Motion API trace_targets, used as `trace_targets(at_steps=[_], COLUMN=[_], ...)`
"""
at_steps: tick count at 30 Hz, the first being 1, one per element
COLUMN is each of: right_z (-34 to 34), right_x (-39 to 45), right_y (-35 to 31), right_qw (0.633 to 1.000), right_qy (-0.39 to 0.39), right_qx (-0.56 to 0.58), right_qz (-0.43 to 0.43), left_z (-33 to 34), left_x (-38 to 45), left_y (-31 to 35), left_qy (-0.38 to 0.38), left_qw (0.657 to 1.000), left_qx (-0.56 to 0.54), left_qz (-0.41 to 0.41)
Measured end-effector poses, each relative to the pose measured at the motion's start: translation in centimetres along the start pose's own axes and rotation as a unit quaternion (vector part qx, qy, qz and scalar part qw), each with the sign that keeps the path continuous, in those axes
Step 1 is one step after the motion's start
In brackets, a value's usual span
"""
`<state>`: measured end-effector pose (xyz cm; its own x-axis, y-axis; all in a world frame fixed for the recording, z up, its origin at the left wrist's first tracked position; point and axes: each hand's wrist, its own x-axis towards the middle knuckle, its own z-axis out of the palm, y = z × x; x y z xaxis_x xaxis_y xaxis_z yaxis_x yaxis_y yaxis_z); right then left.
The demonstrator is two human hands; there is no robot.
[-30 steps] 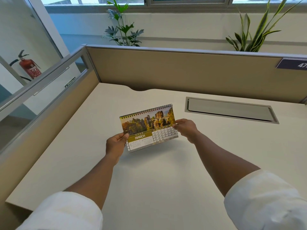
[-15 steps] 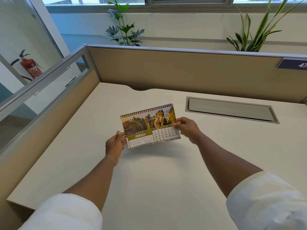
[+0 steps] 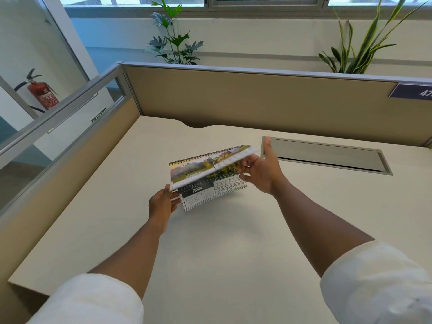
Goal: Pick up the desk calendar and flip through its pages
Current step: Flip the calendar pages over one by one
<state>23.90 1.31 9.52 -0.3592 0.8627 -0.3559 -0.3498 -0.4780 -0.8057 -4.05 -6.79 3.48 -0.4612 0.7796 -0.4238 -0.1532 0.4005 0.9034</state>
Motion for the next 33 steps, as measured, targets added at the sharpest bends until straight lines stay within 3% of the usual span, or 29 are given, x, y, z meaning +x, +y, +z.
trace_targets(at_steps=[6,12,23,27,31,33], right_z=[1.4,2.1,1.8,1.2,0.4,-0.3], right_x=[0.8,1.2,2.0,2.3,2.1,2.0], right_y=[-1.0,-1.5,-1.5,-1.1,0.2,1.1], right_qw=[0.999,1.0,0.999,0.992,0.964,0.951], right_qy=[0.004,0.006,0.031,0.106,0.235,0.258], right_qx=[0.031,-0.008,-0.027,-0.044,-0.127,-0.172], right_qz=[-0.021,-0.017,-0.017,-0.044,-0.009,0.005], left_z=[-0.1,-0.1,-0.1,-0.2,-0.4,-0.5], left_x=[0.0,0.2,0.9,0.9,1.0,0.9], left_y=[-0.4,-0.7,-0.8,-0.8,-0.7,-0.6], left_qy=[-0.04,-0.044,-0.053,-0.048,-0.038,-0.033], left_qw=[0.999,0.995,0.997,0.997,0.997,0.997], left_qx=[0.013,0.054,0.038,0.042,0.051,0.058], left_qz=[0.03,0.064,0.035,0.033,0.036,0.037])
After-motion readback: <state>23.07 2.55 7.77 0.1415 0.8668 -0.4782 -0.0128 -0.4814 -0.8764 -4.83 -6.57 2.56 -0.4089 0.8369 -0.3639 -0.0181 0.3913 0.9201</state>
